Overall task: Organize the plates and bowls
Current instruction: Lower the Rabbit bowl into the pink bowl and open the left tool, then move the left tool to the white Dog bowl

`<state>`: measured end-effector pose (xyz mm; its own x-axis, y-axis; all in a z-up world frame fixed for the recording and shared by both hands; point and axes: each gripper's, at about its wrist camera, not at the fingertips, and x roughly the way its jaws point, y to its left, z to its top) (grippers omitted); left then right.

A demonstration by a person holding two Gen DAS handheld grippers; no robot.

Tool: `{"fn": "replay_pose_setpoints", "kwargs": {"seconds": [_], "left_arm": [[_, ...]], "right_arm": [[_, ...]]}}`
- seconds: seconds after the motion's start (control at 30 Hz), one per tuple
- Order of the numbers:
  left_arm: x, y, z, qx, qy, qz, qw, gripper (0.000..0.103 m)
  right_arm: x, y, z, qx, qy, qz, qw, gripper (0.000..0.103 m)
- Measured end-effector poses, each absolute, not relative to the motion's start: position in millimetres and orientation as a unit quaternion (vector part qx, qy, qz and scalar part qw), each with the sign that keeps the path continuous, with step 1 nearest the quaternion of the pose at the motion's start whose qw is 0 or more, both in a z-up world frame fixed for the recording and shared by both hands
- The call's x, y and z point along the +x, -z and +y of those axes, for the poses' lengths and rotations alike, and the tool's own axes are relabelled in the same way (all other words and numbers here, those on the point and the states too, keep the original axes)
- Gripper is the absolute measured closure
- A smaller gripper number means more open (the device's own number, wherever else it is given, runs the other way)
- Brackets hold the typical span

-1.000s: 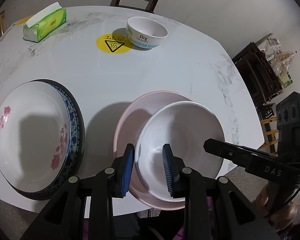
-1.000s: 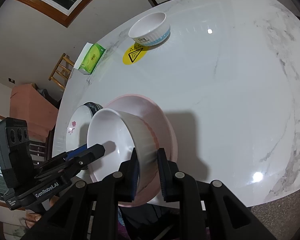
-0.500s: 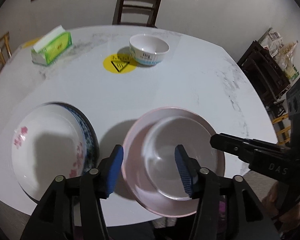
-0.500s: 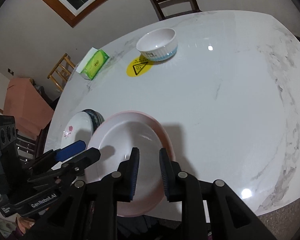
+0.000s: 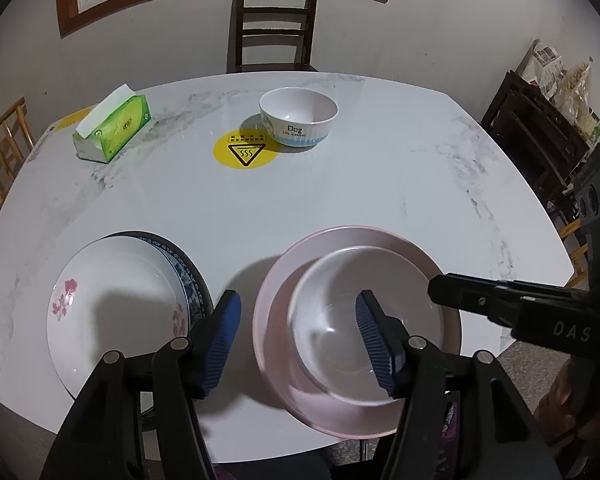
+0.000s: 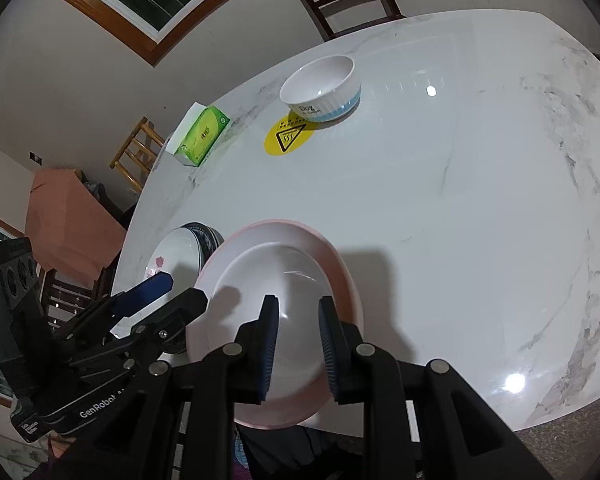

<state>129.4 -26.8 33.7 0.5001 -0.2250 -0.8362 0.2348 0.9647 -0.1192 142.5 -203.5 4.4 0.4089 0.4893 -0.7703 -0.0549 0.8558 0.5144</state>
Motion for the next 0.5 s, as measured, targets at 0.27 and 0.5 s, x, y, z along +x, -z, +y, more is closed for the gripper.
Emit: {"fn": "replay_pose_setpoints", "kwargs": {"seconds": [0.27,0.5], "left_arm": [[128.6,-35.0,-28.4,0.023,0.123,0.477,0.87,0.031],[133.3,-37.1,-26.9,0.029,0.113,0.474,0.873,0.025]], "right_arm": [[139.5,-4.0,-224.1,0.222,-0.162,0.504,0.819,0.081],[146.0,1.9,-249.8,0.23,-0.142,0.496,0.825,0.081]]}}
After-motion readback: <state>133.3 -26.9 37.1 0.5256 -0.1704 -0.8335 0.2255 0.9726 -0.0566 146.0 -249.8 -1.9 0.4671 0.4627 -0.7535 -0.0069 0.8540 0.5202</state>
